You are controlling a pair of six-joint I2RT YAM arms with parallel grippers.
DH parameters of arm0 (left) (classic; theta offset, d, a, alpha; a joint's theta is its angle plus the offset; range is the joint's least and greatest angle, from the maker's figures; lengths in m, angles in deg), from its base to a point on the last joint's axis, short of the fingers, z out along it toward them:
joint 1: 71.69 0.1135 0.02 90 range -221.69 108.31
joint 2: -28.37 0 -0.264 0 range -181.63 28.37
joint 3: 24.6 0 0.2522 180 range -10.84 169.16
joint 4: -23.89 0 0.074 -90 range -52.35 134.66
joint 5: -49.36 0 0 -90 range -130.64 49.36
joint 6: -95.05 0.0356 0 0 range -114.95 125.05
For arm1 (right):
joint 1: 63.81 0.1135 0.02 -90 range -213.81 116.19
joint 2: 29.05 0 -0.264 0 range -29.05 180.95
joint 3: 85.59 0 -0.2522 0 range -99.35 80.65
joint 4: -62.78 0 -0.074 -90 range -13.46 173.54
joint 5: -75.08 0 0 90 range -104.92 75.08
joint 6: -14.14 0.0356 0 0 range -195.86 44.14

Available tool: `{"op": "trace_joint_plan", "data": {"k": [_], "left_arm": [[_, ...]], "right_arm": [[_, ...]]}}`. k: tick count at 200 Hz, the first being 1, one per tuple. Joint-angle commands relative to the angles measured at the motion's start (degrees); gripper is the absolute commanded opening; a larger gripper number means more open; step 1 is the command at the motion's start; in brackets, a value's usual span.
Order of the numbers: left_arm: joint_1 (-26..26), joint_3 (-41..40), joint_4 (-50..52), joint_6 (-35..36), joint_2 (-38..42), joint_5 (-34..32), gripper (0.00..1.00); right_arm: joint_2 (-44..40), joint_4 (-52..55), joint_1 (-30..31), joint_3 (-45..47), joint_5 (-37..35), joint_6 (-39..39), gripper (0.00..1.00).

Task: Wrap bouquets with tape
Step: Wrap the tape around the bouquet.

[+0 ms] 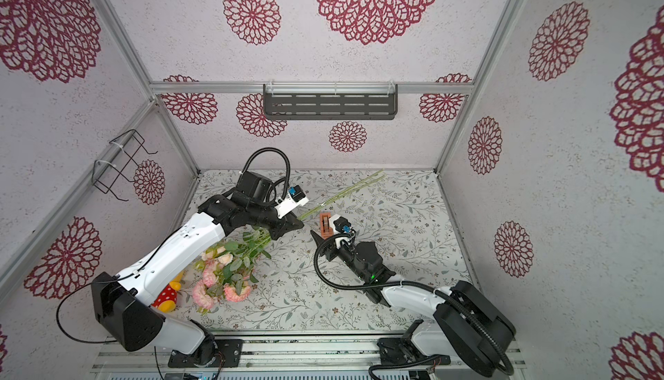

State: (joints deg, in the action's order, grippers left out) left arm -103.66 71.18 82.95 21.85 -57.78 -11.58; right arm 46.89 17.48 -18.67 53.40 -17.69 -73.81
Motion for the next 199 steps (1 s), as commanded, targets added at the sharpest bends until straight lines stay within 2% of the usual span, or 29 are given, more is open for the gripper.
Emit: {"op": "trace_joint_plan", "data": {"k": [1,13,27,57,74,86,103,128,143,169,199], "left_arm": [[0.14,-0.03,-0.41,-1.17,1.25,2.73,0.0],[0.14,-0.02,-0.39,-1.24,1.26,2.67,0.0],[0.08,0.14,-0.13,-1.17,1.1,2.96,0.0],[0.1,0.15,-0.06,-1.11,1.42,3.99,0.0],[0.19,0.12,-0.04,-1.25,2.03,3.98,0.0],[0.24,-0.09,-0.19,-1.31,2.32,4.0,0.0],[0.22,-0.28,-0.26,-1.36,2.6,3.52,0.0],[0.36,-0.63,-0.57,-1.43,2.76,2.33,0.0],[0.65,-0.72,-0.48,-1.55,2.66,1.04,0.0],[1.02,-0.79,-0.78,-2.02,2.39,-0.37,0.0],[1.29,-1.33,-1.19,-2.96,1.95,-2.56,0.0]], "right_arm": [[2.52,-4.41,-0.08,-4.01,4.66,-2.06,0.76],[3.94,-5.99,-0.06,-4.38,7.15,-2.09,0.76],[5.28,-5.47,-0.06,-5.49,4.84,-1.89,0.74],[6.76,-2.12,-0.15,-7.16,1.17,-3.44,0.61],[6.6,-1.95,-0.39,-6.61,-0.71,-3.88,0.57],[6.21,-1.97,-0.75,-6.2,-1.28,-3.74,0.48],[5.11,-2.23,-0.85,-5.65,0.32,-3.78,0.28],[3.47,-0.83,-0.68,-5.62,4.09,-3.04,0.08],[1.27,2.62,-0.25,-5.25,5.15,-2.7,0.0],[-4.35,7.43,0.44,-2.45,6.23,-1.14,0.0],[-11.22,24.02,2.08,-2.81,7.07,-1.77,0.0]]}}
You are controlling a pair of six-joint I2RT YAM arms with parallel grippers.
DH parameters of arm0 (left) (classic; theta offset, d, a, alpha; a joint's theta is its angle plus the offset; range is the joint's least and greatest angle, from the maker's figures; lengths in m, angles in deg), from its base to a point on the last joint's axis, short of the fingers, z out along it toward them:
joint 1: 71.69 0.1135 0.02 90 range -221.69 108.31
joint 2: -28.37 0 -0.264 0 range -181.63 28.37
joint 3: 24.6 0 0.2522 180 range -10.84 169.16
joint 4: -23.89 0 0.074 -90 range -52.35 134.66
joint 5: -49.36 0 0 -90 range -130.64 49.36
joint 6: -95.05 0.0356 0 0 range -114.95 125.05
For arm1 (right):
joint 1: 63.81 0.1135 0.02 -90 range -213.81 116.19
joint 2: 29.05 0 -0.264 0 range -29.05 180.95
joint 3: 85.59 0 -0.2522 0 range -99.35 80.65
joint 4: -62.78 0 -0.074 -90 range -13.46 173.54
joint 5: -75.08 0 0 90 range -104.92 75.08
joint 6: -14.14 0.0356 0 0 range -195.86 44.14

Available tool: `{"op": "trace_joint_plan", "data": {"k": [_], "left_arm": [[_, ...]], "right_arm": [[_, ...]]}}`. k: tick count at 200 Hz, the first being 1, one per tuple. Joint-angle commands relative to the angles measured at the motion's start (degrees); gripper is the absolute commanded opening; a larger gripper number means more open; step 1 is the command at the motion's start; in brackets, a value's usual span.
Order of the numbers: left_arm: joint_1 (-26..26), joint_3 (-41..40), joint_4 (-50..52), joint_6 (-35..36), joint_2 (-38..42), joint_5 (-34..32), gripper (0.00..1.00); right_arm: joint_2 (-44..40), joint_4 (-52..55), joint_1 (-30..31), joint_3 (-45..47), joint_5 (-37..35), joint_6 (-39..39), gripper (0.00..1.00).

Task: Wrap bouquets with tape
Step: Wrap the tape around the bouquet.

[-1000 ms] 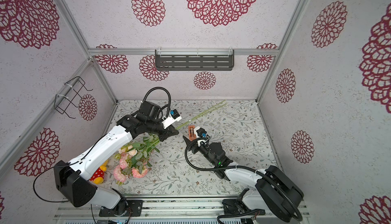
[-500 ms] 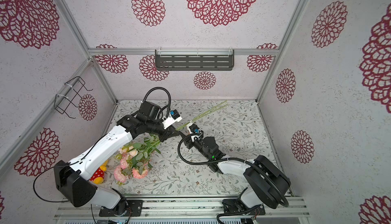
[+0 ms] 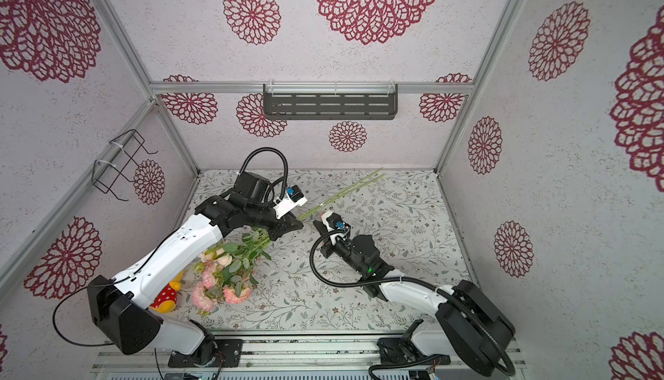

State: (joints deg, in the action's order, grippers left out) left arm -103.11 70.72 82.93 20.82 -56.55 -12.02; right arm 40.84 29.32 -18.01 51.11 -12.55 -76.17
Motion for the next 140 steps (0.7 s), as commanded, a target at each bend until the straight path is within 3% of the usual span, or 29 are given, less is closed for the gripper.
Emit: {"op": "trace_joint_plan", "data": {"k": [1,42,76,105,140], "left_arm": [[0.75,-0.87,-1.16,-1.91,0.68,-2.19,0.0],[0.92,-1.57,0.13,-1.96,-0.7,-6.27,0.0],[0.44,-0.59,5.51,0.49,-3.87,-9.68,0.0],[-1.42,-0.52,9.8,4.62,-5.95,-12.51,0.0],[-2.51,-1.31,10.82,6.72,-5.88,-10.28,0.0]], "right_arm": [[-5.32,12.74,1.54,-0.56,1.98,0.54,0.0],[-12.33,33.51,5.55,-5.93,2.94,-2.7,0.0],[-15.3,43.57,6.12,-15.28,-3.34,-7.13,0.0],[-10.94,50.84,5.42,-26.67,-10.0,-12.93,0.0],[-1.73,61.19,-1.55,-39.12,-8.64,-14.77,0.0]]}}
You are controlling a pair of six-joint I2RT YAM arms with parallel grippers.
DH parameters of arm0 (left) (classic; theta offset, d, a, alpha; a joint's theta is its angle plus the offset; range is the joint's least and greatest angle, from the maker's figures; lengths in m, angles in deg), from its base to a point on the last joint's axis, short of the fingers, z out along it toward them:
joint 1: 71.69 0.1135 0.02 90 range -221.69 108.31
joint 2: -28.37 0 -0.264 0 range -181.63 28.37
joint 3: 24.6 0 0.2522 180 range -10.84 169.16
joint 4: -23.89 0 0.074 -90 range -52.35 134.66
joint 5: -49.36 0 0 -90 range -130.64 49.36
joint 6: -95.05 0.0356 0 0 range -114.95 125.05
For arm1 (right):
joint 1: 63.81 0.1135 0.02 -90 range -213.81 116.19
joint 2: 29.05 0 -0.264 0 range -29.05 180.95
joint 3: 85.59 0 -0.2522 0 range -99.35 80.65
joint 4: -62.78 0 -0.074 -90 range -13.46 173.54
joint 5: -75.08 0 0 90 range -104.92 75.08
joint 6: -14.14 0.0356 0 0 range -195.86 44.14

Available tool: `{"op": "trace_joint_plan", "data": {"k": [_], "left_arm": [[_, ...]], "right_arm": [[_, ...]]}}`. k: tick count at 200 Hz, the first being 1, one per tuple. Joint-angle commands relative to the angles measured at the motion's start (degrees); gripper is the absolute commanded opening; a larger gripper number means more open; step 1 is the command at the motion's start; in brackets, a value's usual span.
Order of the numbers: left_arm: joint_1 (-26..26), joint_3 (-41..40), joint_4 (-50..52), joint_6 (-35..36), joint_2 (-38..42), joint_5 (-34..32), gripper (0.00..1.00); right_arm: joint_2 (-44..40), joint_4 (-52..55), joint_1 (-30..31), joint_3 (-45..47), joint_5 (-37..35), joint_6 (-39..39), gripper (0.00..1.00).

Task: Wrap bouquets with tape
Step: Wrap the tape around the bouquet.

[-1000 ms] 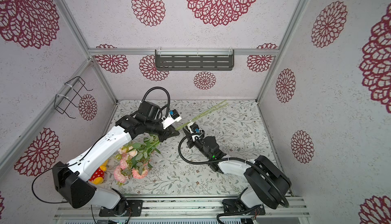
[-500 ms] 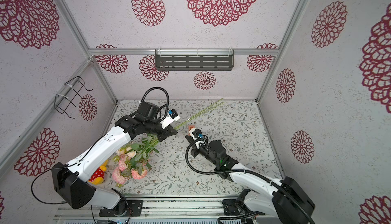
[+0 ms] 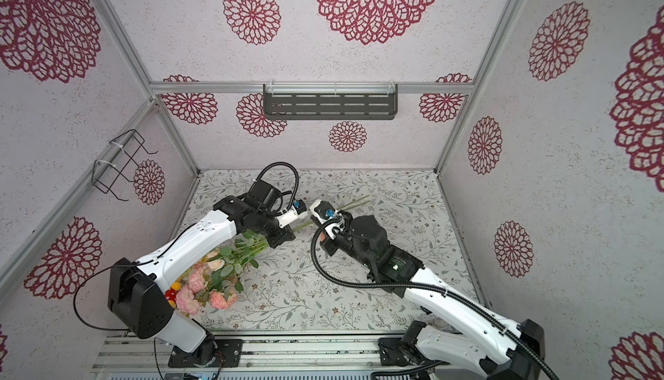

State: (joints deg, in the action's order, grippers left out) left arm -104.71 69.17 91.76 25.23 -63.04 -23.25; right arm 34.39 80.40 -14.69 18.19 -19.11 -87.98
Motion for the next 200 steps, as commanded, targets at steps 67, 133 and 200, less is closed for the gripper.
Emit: {"op": "trace_joint_plan", "data": {"k": [67,133,200], "left_arm": [[-0.83,2.94,4.49,6.16,2.31,10.46,0.0],[-0.99,8.17,13.54,7.46,-2.83,13.43,0.0],[-1.63,9.55,14.89,8.53,-4.56,16.77,0.0]], "right_arm": [[-14.73,-4.16,-13.97,17.53,21.75,-17.4,0.36],[-13.74,-13.38,-12.97,25.13,24.29,-47.0,0.65],[-7.35,-29.67,-5.21,30.64,9.42,-57.27,0.69]]}}
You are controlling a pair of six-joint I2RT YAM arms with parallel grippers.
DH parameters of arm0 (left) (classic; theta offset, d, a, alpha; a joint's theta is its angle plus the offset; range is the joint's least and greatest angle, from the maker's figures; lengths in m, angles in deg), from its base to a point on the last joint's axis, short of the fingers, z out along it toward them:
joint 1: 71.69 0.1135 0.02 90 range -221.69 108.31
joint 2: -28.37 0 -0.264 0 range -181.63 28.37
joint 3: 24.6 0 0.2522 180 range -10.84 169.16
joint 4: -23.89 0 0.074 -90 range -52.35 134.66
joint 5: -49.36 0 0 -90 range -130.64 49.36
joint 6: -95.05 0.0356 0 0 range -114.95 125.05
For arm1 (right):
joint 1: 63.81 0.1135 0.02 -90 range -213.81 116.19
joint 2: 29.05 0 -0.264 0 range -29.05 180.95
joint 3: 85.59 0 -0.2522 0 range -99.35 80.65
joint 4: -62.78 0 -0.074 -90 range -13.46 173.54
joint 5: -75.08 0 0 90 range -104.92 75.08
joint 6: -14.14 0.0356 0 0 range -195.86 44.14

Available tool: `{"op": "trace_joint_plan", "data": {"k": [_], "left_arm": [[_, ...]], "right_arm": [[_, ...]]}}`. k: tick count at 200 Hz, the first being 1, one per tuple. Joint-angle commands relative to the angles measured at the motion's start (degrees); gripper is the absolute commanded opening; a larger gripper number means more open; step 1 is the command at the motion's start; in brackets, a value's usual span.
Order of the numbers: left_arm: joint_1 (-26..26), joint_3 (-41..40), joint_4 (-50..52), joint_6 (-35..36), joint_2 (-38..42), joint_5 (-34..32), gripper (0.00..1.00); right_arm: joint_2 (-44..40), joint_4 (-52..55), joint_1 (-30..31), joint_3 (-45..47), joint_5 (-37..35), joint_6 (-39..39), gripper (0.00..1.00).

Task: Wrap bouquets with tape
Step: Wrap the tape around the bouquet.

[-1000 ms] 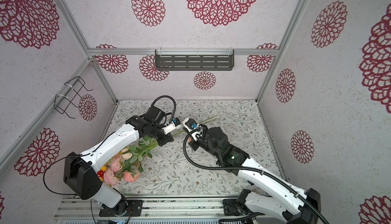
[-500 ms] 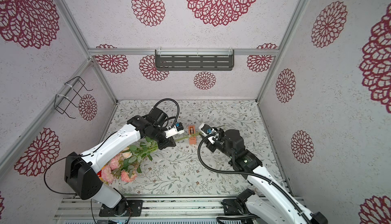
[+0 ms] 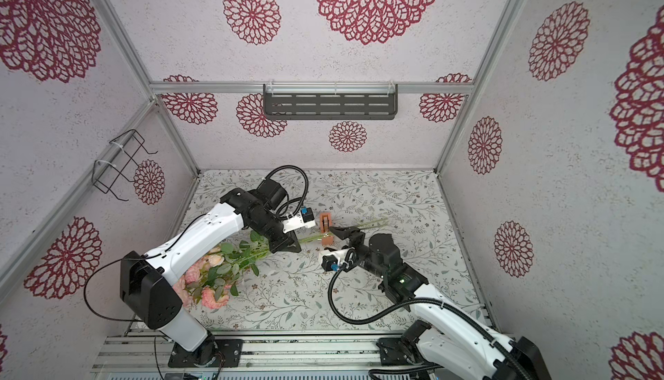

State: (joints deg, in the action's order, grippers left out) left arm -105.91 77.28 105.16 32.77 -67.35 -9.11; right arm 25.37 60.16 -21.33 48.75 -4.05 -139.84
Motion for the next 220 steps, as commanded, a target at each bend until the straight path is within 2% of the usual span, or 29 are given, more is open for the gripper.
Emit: {"op": "trace_joint_plan", "data": {"k": [1,28,59,112,157,177,220], "left_arm": [[-0.42,1.44,1.44,0.96,-0.25,2.6,0.0],[-0.54,1.28,1.45,1.17,-0.48,3.41,0.0],[-0.59,1.16,1.32,0.9,-0.69,2.29,0.0],[-0.59,0.83,0.97,0.42,-1.55,1.17,0.0],[-0.76,0.42,1.01,0.93,-1.23,1.73,0.0],[-0.87,-0.05,0.78,1.18,-0.83,2.28,0.0],[-0.87,0.05,1.33,1.44,-1.22,2.73,0.0]], "right_arm": [[1.71,-9.84,1.5,0.22,-5.71,-5.38,0.69],[3.39,-13.72,2.17,0.52,-6.18,-4.96,0.68],[3.76,-12.31,2.61,-0.45,-5.8,-4.37,0.68],[0.6,-9.48,2.7,-2.14,-0.2,0.04,0.67],[2.52,-7.69,2.44,-4.44,-5.52,0.38,0.67],[3.11,-6.35,1.28,-5.35,-7.05,1.0,0.67],[-0.33,0.18,-5.17,-8.24,-4.41,10.21,0.7]]}}
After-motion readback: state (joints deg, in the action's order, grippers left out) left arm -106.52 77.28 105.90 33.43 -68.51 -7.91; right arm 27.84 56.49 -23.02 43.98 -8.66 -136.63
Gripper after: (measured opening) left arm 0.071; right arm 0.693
